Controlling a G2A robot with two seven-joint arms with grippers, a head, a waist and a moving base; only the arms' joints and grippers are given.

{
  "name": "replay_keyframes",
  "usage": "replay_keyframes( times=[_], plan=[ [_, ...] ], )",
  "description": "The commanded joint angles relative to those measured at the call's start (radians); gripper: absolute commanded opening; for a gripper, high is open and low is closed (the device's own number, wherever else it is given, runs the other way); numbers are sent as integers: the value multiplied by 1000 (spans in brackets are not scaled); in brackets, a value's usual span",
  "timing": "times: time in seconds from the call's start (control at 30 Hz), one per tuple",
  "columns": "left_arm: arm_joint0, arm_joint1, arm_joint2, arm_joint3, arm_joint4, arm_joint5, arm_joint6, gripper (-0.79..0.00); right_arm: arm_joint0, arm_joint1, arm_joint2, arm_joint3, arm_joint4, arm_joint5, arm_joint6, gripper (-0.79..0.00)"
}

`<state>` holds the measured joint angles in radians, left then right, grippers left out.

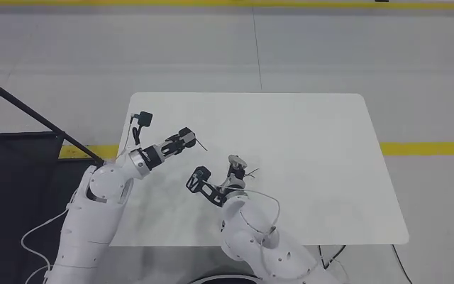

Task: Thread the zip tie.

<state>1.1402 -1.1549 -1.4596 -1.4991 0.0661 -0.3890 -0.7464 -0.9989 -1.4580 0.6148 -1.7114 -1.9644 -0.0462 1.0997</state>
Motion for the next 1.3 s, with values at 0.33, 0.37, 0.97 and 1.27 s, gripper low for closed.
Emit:
replay_keyframes(
  times=[0.33, 0.37, 0.97, 1.27],
  plan=[
    [7, 12, -19, 6, -57, -22, -32, -785, 104, -91, -40, 137, 35, 15, 205, -259],
    [5, 13, -17, 8, -58, -22, -32, -785, 111, -98, -42, 149, 35, 15, 220, -252],
    [-4, 24, -4, 18, -65, -21, -20, -785, 156, -196, -38, 305, 10, 83, 320, -440],
    [-9, 29, -2, 20, -69, -15, -16, -785, 184, -244, -14, 378, 32, 141, 352, -456]
  ],
)
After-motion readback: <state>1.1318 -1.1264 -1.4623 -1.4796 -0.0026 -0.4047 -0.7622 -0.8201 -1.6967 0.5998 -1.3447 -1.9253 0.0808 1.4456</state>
